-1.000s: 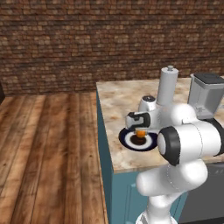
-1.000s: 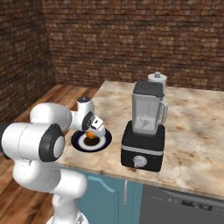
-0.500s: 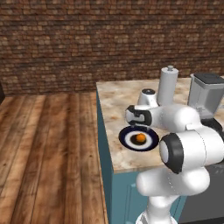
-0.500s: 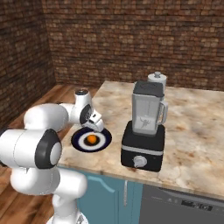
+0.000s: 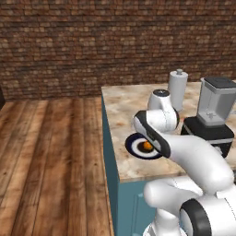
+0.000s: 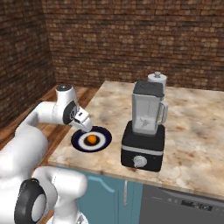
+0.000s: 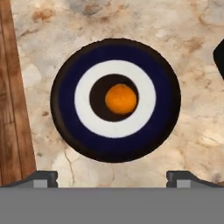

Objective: Pick the orange and tangerine from the fridge and place them on the plate next to the blender to make a fruit smoothie.

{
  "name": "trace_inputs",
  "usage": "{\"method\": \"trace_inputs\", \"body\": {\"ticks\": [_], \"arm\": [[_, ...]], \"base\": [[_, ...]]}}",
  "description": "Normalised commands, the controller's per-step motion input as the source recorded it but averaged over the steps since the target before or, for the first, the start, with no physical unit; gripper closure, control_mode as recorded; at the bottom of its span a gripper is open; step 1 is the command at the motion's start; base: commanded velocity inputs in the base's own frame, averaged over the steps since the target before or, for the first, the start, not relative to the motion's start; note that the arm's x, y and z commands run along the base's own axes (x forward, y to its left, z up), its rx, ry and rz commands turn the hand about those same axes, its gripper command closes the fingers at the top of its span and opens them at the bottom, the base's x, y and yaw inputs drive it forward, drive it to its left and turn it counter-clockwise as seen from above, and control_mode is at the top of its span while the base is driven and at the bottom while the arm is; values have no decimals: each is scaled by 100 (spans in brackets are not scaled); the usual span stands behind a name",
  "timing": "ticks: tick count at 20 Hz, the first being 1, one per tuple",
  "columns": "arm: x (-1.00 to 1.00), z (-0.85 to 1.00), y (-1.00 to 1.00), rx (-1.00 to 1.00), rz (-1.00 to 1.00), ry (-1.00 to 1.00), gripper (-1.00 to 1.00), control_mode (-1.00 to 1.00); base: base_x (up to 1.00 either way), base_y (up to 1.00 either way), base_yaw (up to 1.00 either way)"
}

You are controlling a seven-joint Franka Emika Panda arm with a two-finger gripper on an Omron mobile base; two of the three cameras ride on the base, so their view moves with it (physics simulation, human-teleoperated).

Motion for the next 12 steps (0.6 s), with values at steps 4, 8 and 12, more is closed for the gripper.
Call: {"method": "trace_inputs", "body": {"ticks": [4, 8, 12], "arm": [[-98, 46, 6, 0, 0, 0, -100, -100], [-88, 26, 0, 0, 0, 0, -100, -100], [-49, 0, 1, 0, 0, -4, -100, 100]], "base": [[0, 0, 0], [0, 0, 0], [-50, 0, -4]]}}
